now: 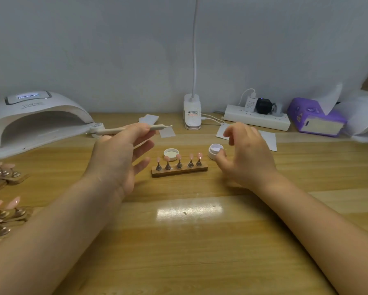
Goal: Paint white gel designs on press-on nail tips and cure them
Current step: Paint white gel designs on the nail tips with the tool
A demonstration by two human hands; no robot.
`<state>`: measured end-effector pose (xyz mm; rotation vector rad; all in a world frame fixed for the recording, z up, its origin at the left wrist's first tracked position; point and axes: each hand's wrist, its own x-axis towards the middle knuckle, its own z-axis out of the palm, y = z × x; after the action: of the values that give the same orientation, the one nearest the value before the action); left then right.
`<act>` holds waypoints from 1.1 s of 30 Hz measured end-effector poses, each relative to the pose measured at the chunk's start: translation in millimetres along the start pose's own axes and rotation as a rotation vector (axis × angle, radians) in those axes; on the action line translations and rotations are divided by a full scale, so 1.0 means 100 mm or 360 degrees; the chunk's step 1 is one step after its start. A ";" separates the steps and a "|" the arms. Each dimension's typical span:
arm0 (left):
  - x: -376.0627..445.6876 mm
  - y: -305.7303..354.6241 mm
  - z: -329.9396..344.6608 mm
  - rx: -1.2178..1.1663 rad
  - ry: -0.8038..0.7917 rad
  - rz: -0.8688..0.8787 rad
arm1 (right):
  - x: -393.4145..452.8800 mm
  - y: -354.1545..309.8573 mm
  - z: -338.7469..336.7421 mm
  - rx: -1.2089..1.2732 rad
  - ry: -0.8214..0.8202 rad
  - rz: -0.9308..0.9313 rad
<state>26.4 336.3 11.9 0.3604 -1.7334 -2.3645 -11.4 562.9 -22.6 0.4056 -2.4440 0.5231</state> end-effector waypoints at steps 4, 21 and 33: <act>-0.02 -0.09 0.03 0.0002 0.0094 -0.0047 | -0.08 -0.17 -0.06 -0.0113 -0.0105 -0.0402; -0.21 -0.31 0.11 -0.0094 -0.0020 0.0184 | -0.16 -0.27 0.23 -0.0570 -0.0402 -0.0208; -0.23 -0.34 0.13 -0.0066 -0.0067 0.0184 | -0.11 -0.27 0.25 -0.0608 -0.0415 -0.0096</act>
<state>44.0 365.0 -15.3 0.2002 -1.6726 -2.3378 -4.5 529.9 -40.9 0.4033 -2.6925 -0.0311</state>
